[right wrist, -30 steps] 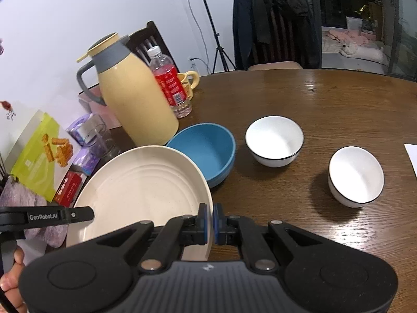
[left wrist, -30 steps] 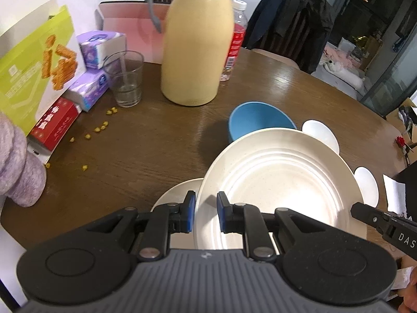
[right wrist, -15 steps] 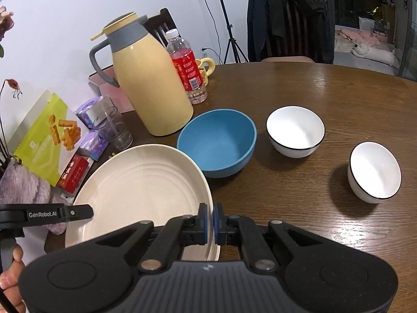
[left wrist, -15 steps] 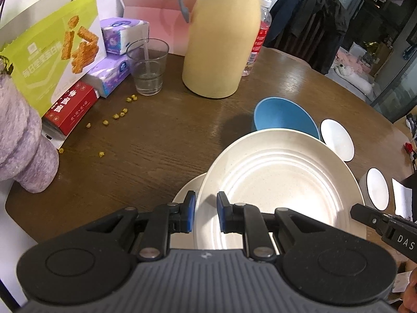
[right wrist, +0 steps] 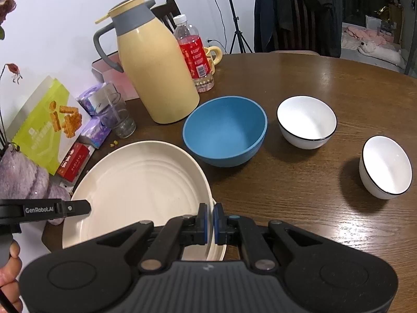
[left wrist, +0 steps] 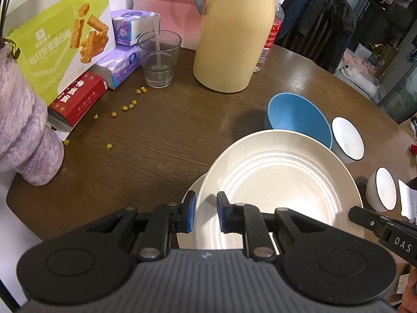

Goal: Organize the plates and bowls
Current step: 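Lower the held plate onto the stacked cream plates with both grippers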

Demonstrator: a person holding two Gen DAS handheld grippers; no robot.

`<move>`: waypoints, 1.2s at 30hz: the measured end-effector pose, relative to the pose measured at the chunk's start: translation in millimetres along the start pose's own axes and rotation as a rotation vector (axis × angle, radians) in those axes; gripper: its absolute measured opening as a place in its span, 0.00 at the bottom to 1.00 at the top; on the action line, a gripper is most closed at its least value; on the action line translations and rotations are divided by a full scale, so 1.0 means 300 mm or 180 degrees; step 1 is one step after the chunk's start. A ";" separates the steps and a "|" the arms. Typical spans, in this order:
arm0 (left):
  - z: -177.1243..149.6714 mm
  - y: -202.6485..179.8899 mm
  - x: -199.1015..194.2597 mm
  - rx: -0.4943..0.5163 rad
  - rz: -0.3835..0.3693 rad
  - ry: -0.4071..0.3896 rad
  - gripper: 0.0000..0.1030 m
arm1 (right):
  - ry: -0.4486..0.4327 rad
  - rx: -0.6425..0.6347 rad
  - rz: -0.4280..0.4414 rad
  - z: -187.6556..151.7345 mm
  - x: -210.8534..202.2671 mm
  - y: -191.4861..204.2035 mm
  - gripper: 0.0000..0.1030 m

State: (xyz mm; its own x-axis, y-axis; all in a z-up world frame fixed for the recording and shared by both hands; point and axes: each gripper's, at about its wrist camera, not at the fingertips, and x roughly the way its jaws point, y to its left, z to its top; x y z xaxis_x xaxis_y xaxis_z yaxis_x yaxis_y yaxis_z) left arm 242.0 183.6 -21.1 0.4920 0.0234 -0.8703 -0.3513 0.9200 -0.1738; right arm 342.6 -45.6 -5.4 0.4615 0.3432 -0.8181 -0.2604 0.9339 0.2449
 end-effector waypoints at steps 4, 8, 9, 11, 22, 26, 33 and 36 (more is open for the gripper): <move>-0.005 0.009 0.016 -0.0016 0.0012 0.0024 0.17 | 0.0030 -0.0003 0.0001 -0.009 0.018 0.001 0.05; -0.008 0.016 0.032 -0.0025 0.0010 0.0047 0.17 | 0.0039 0.0014 0.0006 -0.018 0.036 -0.003 0.05; -0.010 0.017 0.037 -0.0025 0.0010 0.0052 0.17 | 0.0043 0.0016 0.0004 -0.020 0.043 -0.005 0.05; -0.011 0.018 0.044 -0.0027 0.0012 0.0065 0.17 | 0.0053 0.0018 0.0000 -0.026 0.054 -0.006 0.05; -0.011 0.023 0.093 -0.0002 0.0074 0.0108 0.17 | 0.0117 0.0001 -0.0010 -0.046 0.111 -0.012 0.05; -0.017 0.026 0.115 0.0014 0.0097 0.0123 0.17 | 0.0139 0.0011 -0.0004 -0.050 0.136 -0.016 0.05; -0.026 0.034 0.162 0.0039 0.0145 0.0169 0.17 | 0.0190 -0.0033 -0.0047 -0.058 0.184 -0.009 0.05; -0.025 0.036 0.183 0.0057 0.0162 0.0193 0.17 | 0.0201 -0.0068 -0.0069 -0.061 0.205 -0.003 0.05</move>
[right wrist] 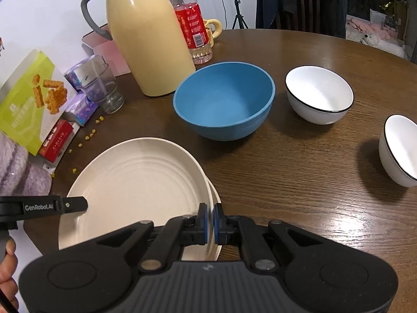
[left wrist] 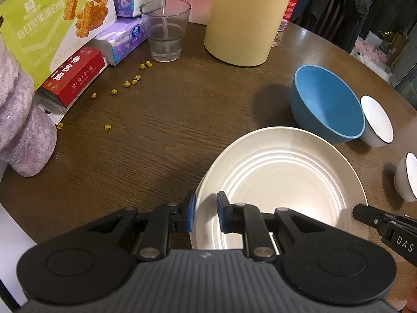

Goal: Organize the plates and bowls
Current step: 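Lower the held plate onto the stacked cream plates with both grippers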

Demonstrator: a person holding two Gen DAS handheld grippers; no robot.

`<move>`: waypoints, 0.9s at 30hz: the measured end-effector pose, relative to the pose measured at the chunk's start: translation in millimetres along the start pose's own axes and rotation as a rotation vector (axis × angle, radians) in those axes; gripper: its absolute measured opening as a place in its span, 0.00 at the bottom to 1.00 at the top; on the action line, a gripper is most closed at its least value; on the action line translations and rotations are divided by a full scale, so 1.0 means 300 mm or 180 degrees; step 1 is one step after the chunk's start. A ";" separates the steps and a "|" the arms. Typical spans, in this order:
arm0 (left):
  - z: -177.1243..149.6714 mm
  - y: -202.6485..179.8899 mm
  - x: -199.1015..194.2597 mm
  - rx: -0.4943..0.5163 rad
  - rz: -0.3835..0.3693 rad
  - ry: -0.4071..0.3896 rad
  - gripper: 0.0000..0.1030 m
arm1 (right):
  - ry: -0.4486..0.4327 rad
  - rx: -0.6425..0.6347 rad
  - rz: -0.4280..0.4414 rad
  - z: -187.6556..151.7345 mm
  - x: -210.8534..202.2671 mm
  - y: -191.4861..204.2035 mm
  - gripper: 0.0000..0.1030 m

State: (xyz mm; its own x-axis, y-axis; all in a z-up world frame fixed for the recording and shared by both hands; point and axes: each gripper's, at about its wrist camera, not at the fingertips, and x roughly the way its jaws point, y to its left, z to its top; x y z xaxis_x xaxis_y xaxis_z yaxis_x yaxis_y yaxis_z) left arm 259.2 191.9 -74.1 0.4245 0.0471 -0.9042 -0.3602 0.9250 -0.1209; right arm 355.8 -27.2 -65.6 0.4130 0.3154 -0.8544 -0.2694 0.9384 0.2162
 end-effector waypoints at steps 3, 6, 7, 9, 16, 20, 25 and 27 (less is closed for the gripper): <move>0.001 0.002 0.019 0.0006 0.0001 0.0031 0.17 | 0.0029 -0.0026 -0.0028 -0.002 0.016 0.000 0.05; 0.001 0.002 0.035 0.0022 0.0002 0.0045 0.17 | 0.0047 -0.0045 -0.0047 -0.003 0.034 -0.001 0.05; 0.002 0.002 0.040 0.0031 0.0005 0.0051 0.17 | 0.0057 -0.0062 -0.0060 -0.002 0.040 0.001 0.05; 0.004 0.000 0.048 0.0043 0.0016 0.0052 0.17 | 0.0070 -0.0094 -0.0083 -0.002 0.050 0.004 0.05; 0.000 0.003 0.075 0.0078 0.0054 0.0105 0.17 | 0.0077 -0.0297 -0.0189 -0.005 0.080 0.038 0.05; -0.002 -0.002 0.082 0.0133 0.0087 0.0108 0.17 | 0.0090 -0.0406 -0.0255 -0.012 0.094 0.052 0.06; -0.007 -0.010 0.094 0.0187 0.0104 0.0139 0.17 | 0.0134 -0.0469 -0.0314 -0.020 0.112 0.058 0.07; -0.008 -0.014 0.098 0.0219 0.0127 0.0127 0.17 | 0.0136 -0.0522 -0.0353 -0.024 0.118 0.064 0.07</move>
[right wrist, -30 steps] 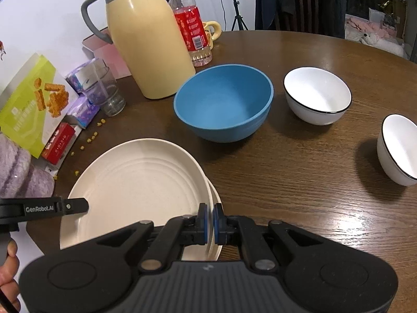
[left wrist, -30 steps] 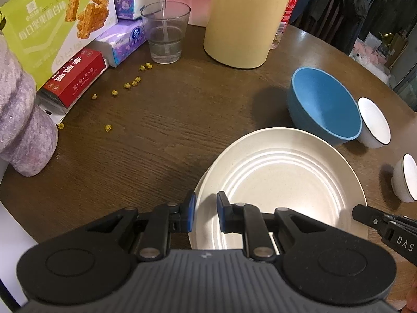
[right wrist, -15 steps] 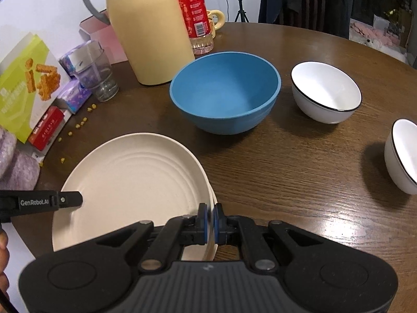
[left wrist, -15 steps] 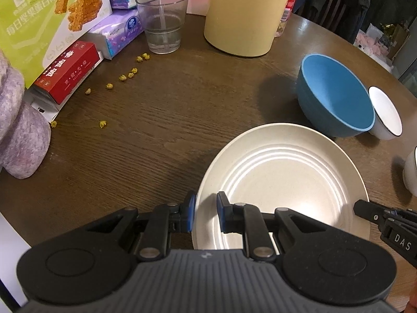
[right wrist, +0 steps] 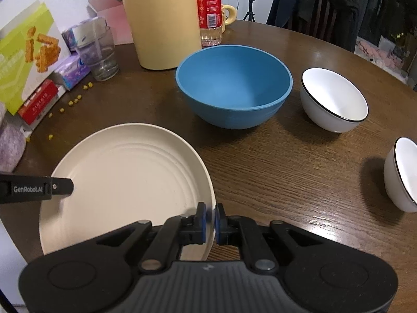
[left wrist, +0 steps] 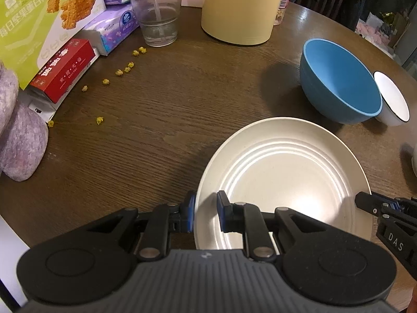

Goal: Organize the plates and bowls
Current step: 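Lower the held plate onto the stacked cream plates with both grippers, then open both grippers to release the plate rim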

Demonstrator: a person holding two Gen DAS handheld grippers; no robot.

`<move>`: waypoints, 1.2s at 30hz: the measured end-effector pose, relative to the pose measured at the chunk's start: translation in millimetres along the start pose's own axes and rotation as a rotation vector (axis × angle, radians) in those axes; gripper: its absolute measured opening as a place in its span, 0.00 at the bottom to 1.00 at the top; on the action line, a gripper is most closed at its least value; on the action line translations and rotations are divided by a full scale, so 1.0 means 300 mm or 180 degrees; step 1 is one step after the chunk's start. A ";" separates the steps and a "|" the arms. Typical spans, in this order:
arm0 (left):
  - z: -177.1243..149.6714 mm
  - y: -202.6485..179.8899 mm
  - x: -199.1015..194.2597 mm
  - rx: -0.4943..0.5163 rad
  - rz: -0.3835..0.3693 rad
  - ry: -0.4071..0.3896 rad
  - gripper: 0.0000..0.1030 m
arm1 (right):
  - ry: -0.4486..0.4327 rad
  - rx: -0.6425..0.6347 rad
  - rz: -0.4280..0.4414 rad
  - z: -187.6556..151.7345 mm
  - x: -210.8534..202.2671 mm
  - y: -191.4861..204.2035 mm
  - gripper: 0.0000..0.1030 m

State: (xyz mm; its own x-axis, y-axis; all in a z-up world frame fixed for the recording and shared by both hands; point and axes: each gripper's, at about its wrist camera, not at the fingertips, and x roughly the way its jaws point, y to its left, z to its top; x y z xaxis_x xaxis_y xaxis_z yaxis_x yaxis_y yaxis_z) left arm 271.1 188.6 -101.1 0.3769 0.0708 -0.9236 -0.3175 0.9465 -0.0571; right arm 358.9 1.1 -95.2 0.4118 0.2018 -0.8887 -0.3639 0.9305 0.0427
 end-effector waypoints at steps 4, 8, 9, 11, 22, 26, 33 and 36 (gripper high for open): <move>0.000 -0.005 0.005 0.0046 0.0027 0.0010 0.17 | -0.0018 -0.0075 -0.0048 -0.001 0.004 0.012 0.07; -0.003 -0.022 0.006 0.0124 0.0086 0.0003 0.18 | -0.0016 -0.0151 -0.0114 -0.001 0.007 0.024 0.08; -0.003 -0.025 0.006 0.0146 0.0101 -0.0001 0.18 | -0.0010 -0.0183 -0.0142 -0.001 0.009 0.030 0.08; -0.005 -0.031 0.007 0.0185 0.0128 -0.0010 0.18 | 0.0001 -0.0229 -0.0178 -0.005 0.012 0.035 0.08; -0.020 -0.048 0.020 0.0297 0.0211 -0.0055 0.18 | -0.0026 -0.0443 -0.0339 -0.022 0.023 0.068 0.09; -0.025 -0.052 0.031 0.0322 0.0230 -0.0034 0.19 | -0.0042 -0.0503 -0.0372 -0.028 0.024 0.075 0.09; -0.031 -0.053 0.031 0.0297 0.0228 -0.0069 0.19 | -0.0027 -0.0547 -0.0407 -0.026 0.029 0.084 0.10; -0.033 -0.055 0.031 0.0294 0.0226 -0.0084 0.19 | -0.0017 -0.0527 -0.0390 -0.023 0.029 0.080 0.10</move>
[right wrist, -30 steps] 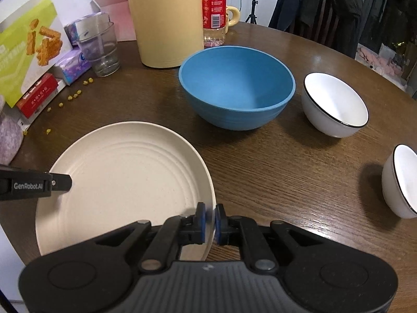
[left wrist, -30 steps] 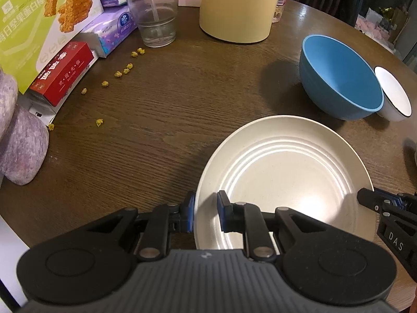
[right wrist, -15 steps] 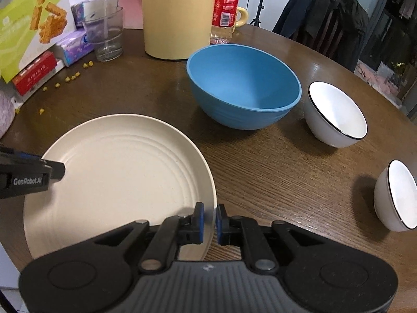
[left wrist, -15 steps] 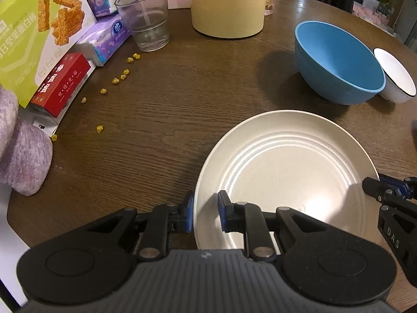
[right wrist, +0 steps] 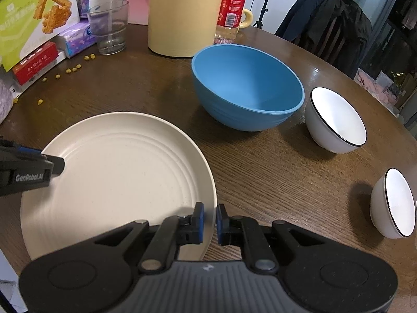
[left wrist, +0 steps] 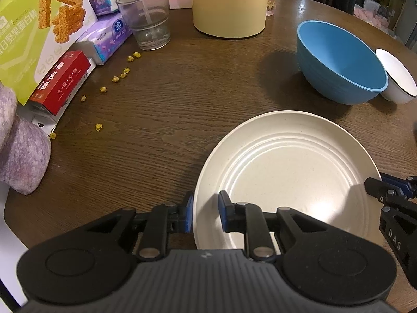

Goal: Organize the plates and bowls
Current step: 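Open both grippers to release the plate rim, then pull both grippers back and swing them toward the blue bowl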

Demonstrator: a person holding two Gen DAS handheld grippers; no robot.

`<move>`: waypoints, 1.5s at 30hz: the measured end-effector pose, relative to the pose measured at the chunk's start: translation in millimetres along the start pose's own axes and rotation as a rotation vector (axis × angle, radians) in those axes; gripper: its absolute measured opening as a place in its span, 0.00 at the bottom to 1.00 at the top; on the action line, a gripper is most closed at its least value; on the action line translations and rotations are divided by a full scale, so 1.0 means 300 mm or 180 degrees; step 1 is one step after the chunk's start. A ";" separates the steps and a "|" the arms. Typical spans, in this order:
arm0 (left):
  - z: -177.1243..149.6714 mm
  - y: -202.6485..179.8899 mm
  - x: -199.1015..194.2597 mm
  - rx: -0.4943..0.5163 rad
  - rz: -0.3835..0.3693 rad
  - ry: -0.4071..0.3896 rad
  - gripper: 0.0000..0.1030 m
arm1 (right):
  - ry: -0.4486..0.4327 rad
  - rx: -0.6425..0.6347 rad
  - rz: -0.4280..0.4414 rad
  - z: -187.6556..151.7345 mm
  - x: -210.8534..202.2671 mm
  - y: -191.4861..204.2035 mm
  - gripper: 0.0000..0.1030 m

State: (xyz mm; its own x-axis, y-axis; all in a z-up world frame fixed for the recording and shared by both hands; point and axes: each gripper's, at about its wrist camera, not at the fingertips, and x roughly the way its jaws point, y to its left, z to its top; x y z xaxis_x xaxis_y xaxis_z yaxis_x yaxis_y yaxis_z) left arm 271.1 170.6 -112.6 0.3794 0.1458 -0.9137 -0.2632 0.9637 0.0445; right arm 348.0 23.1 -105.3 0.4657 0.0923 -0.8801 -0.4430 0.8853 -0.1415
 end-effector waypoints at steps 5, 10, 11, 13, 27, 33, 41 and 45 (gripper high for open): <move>0.001 0.005 -0.002 -0.0035 -0.0043 -0.0030 0.25 | -0.0014 0.0023 0.0037 0.002 -0.005 -0.009 0.11; 0.001 0.016 -0.034 -0.0105 -0.0122 -0.0144 0.47 | -0.0033 0.0083 0.0126 0.007 -0.017 -0.022 0.13; 0.002 0.019 -0.043 -0.0115 -0.0114 -0.0177 0.52 | -0.0042 0.0105 0.0154 0.007 -0.022 -0.027 0.17; 0.001 0.029 -0.063 -0.0129 -0.0116 -0.0245 0.59 | -0.0053 0.0171 0.0233 0.009 -0.035 -0.042 0.25; -0.098 0.096 -0.273 -0.0242 -0.0184 -0.0878 1.00 | -0.0298 0.0376 0.0397 -0.024 -0.214 -0.086 1.00; -0.170 0.133 -0.330 -0.0252 -0.0202 -0.0969 1.00 | -0.0401 0.0482 0.0328 -0.061 -0.296 -0.091 1.00; -0.239 0.150 -0.387 -0.0183 -0.0285 -0.1057 1.00 | -0.0437 0.0587 0.0195 -0.116 -0.370 -0.084 1.00; -0.248 0.134 -0.402 -0.0164 -0.0359 -0.1072 1.00 | -0.0419 0.0588 0.0121 -0.135 -0.400 -0.085 1.00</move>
State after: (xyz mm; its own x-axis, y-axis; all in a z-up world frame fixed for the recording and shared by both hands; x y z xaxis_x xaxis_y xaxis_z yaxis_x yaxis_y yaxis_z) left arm 148.8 175.0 -30.8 0.6775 0.1130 -0.7268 -0.2441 0.9667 -0.0773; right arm 272.4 -29.0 -14.4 0.5526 0.1751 -0.8148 -0.3200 0.9473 -0.0134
